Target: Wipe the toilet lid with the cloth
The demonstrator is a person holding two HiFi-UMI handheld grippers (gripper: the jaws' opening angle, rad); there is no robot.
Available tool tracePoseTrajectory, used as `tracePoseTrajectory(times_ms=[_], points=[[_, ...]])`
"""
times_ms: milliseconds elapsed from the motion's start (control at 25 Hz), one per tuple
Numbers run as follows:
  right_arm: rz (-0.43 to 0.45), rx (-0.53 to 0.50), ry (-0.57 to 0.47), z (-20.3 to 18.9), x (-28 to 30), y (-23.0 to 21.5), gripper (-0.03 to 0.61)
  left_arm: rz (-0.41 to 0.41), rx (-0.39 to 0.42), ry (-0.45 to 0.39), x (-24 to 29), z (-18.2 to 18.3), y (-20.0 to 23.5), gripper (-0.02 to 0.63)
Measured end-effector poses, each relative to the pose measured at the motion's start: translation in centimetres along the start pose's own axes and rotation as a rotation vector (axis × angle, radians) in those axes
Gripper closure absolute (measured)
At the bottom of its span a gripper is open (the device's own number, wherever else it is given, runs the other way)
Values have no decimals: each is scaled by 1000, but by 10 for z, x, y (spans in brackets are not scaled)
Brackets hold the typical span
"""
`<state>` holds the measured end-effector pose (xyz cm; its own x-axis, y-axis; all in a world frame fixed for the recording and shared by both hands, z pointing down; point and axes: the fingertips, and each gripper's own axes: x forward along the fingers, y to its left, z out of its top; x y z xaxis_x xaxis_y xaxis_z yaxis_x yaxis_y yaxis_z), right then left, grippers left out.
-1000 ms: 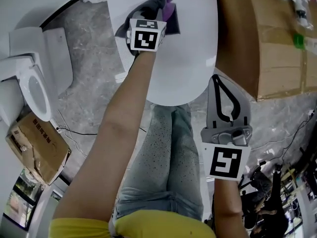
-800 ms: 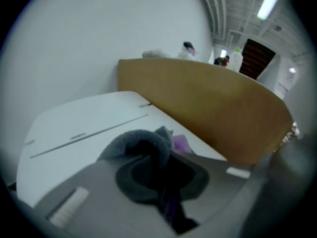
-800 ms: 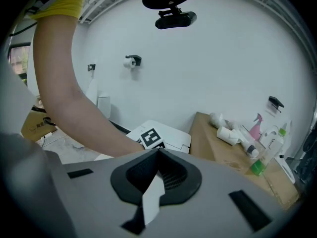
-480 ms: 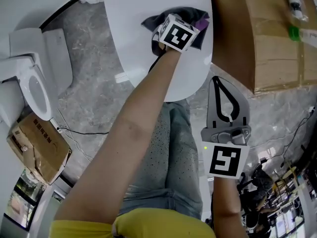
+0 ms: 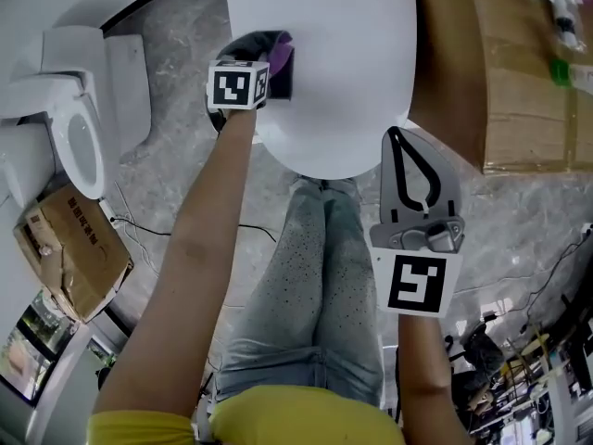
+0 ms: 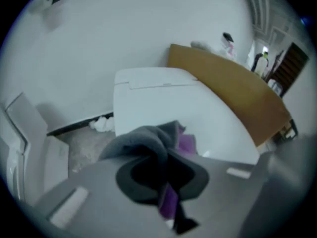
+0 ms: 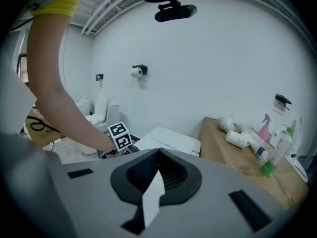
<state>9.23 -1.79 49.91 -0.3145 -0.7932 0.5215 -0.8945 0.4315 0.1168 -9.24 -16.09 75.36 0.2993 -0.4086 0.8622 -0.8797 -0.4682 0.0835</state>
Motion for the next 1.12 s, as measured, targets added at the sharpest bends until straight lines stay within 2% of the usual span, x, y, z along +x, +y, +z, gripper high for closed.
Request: tracePoseTrajectory(times_ms=[80,120,240,400,520,600,680,800,960,1040,1120], points=[[-7,9,5,-5,-5,-1,561,-16,-25,22,-3,-8,-12,595],[-13,15,9,-8,-8,-1,563,-39,5,38,0,-11,-30,595],[-24,16,25,-16,-16,-3,562,-130,158,28,14,-6,-113,595],[-41,16,23,-18,-25,-4,563,-334,202,27,23,-12,-243,595],[-48,9,29,-20,-33,-5,563,-388,228,25,17,-26,-287,595],[-44,1,29,-22,-37,-4,562,-401,227,25,11,-40,-286,595],[-32,-10,27,-25,-38,-2,562,-384,215,27,1,-56,-264,595],[-8,-21,24,-27,-35,9,562,-291,187,36,-20,-87,-206,595],[41,-36,34,-28,-25,34,563,-120,47,73,-56,-140,-112,595],[58,-40,37,-29,-20,43,562,-60,3,85,-70,-160,-84,595],[68,-42,43,-32,-18,48,563,-44,-16,76,-77,-169,-80,595]])
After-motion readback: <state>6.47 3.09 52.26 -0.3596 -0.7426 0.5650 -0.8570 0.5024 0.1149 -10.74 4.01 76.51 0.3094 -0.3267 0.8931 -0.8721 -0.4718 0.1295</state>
